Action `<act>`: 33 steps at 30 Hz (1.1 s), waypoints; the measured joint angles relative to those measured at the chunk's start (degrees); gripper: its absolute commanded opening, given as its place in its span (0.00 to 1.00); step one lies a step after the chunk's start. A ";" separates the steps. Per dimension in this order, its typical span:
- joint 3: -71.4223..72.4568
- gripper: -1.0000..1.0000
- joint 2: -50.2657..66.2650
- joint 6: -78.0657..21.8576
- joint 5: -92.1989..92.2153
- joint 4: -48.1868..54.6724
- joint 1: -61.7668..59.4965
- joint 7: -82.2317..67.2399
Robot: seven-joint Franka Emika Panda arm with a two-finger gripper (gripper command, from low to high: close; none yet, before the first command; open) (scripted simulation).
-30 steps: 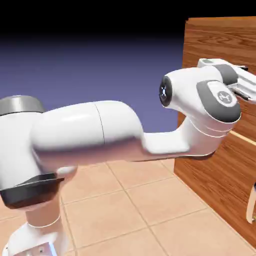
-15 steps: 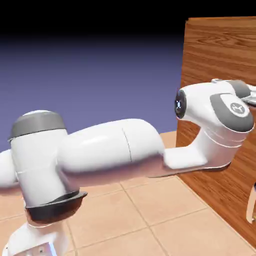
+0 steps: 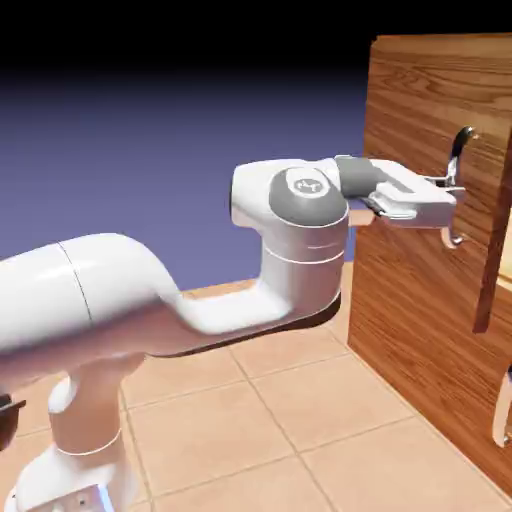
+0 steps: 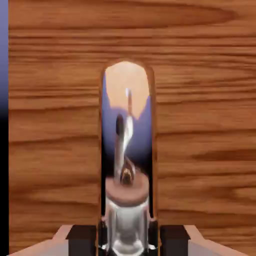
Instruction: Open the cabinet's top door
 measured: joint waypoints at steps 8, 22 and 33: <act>15.52 0.00 -5.03 -12.31 9.54 -15.81 -14.67 2.25; 44.58 0.00 -14.38 -30.62 35.72 -29.11 -23.40 1.64; 67.42 0.00 -13.64 -44.53 56.69 -29.06 -22.42 2.85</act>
